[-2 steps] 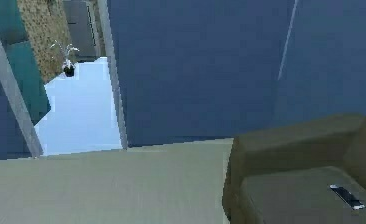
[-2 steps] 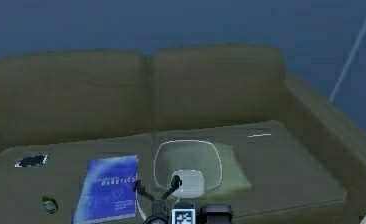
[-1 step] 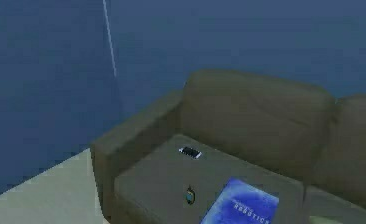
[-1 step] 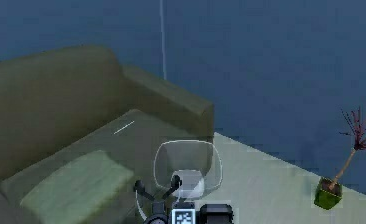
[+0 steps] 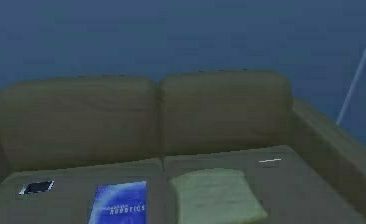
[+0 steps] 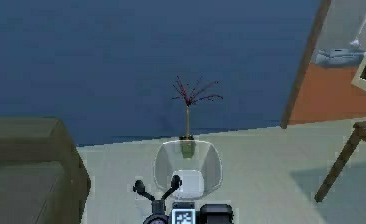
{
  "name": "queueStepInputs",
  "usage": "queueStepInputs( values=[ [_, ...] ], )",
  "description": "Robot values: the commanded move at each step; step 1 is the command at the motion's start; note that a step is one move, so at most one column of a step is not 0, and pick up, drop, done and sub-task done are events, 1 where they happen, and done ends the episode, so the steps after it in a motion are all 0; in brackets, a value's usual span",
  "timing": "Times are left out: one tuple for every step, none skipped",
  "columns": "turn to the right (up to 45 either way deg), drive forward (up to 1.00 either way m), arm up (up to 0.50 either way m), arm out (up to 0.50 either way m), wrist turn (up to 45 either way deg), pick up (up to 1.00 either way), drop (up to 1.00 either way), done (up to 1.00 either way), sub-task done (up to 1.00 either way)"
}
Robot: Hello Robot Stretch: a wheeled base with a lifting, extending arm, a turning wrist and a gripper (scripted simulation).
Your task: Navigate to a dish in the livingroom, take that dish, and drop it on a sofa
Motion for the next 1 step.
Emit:
queueStepInputs(
  values=[
    [15.0,0.0,0.0,0.0,0.0,0.0,0.0,0.0,0.0]
  ],
)
